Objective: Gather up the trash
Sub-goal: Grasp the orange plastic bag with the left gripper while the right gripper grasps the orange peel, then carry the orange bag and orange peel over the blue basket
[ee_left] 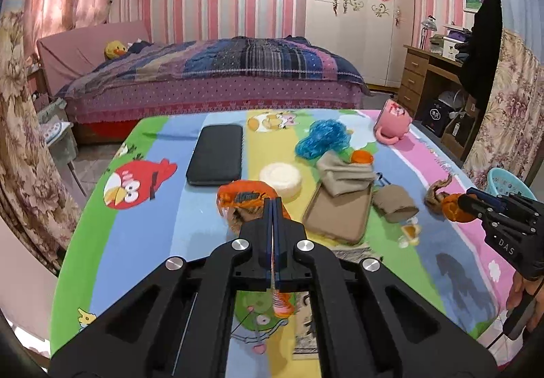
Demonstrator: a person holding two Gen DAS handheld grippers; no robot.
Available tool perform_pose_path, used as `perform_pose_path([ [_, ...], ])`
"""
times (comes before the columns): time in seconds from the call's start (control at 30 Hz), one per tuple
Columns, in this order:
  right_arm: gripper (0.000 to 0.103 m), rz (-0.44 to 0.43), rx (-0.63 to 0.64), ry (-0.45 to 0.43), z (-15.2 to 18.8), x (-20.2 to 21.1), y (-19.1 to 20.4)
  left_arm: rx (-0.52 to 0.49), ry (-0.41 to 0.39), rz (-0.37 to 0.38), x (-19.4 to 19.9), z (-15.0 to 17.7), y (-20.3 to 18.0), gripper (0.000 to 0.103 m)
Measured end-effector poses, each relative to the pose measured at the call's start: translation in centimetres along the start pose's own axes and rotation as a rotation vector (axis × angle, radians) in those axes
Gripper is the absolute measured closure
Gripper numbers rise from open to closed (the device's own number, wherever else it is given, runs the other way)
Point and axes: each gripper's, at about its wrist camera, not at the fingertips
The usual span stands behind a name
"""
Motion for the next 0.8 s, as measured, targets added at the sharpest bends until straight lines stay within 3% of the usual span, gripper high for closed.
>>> perform_pose_path([
  [0.47, 0.084, 0.063, -0.024, -0.017, 0.2, 1.5, -3.7, -0.036, -0.056, 0.071, 1.3, -3.0, -4.4, 0.103],
  [0.8, 0.084, 0.125, -0.071, -0.034, 0.9, 3.0, -7.5, -0.056, -0.026, 0.156, -0.1, -3.6, -7.8, 0.103],
])
Point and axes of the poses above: each gripper's, at about its wrist camera, not at the fingertips, and x roughly against the way its jaws point, y to its left, z to its underside, and after that the axes turned 6 degrees about x, right-handed
